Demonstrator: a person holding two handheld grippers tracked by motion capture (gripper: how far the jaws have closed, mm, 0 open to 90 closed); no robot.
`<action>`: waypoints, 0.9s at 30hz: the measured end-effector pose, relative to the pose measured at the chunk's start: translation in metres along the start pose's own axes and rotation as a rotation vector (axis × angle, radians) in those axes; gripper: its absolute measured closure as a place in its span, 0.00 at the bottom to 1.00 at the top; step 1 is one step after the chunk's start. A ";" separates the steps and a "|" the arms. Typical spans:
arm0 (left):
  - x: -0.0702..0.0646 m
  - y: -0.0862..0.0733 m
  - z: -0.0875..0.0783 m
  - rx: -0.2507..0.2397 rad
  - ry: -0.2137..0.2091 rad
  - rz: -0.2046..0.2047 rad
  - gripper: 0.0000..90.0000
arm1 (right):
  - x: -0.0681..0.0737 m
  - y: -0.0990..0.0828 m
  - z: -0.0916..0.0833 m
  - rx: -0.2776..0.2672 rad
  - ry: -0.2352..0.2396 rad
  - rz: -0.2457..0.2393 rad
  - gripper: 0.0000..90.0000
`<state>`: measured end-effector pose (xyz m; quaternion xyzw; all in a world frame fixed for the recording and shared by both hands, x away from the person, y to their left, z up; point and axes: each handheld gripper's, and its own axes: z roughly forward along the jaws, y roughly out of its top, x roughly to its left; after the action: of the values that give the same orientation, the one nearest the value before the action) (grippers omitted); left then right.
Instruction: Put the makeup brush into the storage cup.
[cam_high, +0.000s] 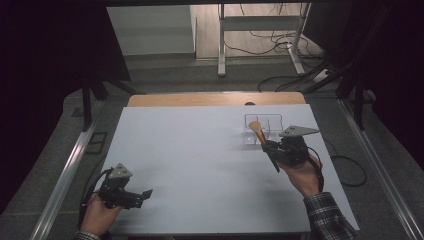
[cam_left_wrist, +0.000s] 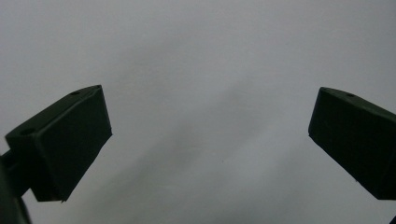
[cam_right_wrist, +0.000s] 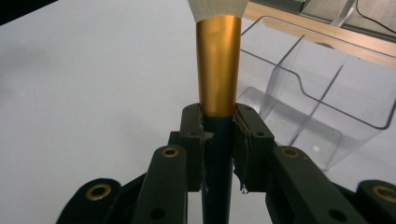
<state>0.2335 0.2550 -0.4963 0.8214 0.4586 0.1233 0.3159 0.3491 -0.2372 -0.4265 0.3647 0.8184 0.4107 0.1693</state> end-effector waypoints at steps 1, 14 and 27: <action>0.000 0.000 0.000 0.000 0.000 0.000 0.00 | -0.001 0.000 -0.001 -0.002 -0.002 0.001 0.83; 0.000 0.000 0.000 -0.001 -0.004 -0.004 0.00 | -0.011 -0.001 -0.005 -0.042 -0.036 0.023 0.83; 0.001 -0.003 -0.004 0.011 -0.003 -0.003 0.00 | -0.018 -0.001 -0.010 -0.091 -0.069 0.050 0.83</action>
<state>0.2304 0.2587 -0.4956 0.8227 0.4599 0.1190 0.3122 0.3552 -0.2562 -0.4214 0.3908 0.7831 0.4390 0.2035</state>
